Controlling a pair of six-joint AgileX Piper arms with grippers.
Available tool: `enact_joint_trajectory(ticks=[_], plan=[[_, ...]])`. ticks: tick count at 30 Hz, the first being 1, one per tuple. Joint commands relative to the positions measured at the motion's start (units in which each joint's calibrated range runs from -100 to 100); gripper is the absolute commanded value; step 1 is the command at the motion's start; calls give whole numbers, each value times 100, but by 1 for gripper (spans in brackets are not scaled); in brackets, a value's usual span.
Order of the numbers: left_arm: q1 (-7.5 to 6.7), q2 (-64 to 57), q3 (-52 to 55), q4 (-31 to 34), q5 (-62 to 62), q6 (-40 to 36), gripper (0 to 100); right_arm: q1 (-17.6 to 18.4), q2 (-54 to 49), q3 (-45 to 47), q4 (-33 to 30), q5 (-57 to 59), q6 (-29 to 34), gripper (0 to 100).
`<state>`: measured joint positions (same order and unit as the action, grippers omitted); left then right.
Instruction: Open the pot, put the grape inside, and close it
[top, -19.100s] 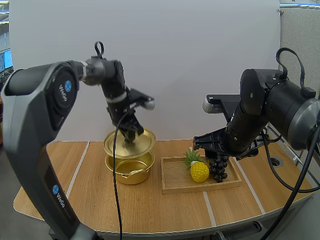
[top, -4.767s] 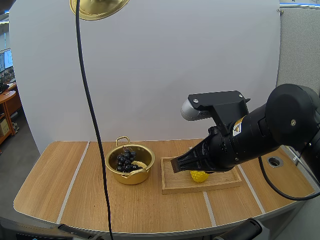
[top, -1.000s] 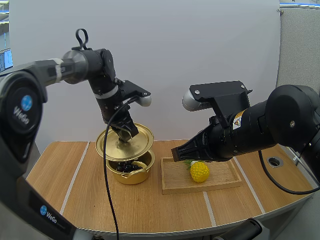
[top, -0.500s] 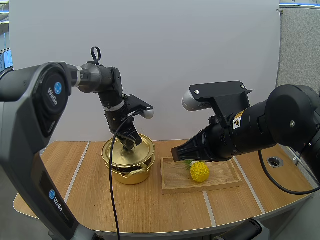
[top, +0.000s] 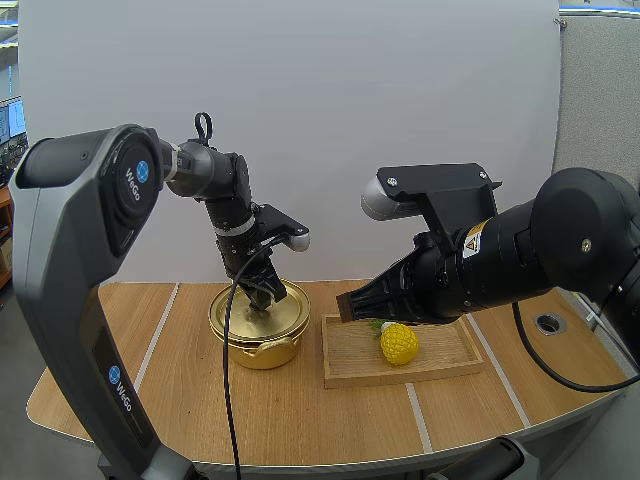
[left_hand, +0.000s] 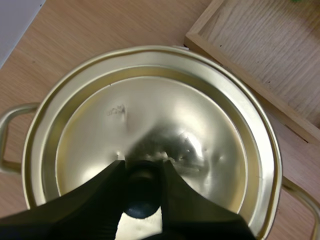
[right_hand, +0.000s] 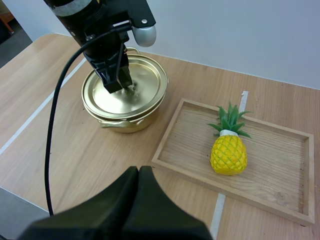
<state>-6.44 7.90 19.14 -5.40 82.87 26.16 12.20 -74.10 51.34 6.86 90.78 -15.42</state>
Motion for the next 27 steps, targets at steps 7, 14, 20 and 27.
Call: enact_joint_trajectory(ticks=[7, 14, 20, 27], plan=[[-5, 170, -31, -33, -145, 13, 0, -14, -79, 18, -15, 19, -59, 0], [-5, 170, -31, -31, 35, 13, 0, -14, -79, 18, -15, 19, -59, 0], [-5, 170, -31, -31, 330, 13, 34, -14, -79, 18, -15, 19, -59, 0], [-5, 147, -31, -31, 471, 13, 91, -14, -79, 18, -15, 19, -59, 0]])
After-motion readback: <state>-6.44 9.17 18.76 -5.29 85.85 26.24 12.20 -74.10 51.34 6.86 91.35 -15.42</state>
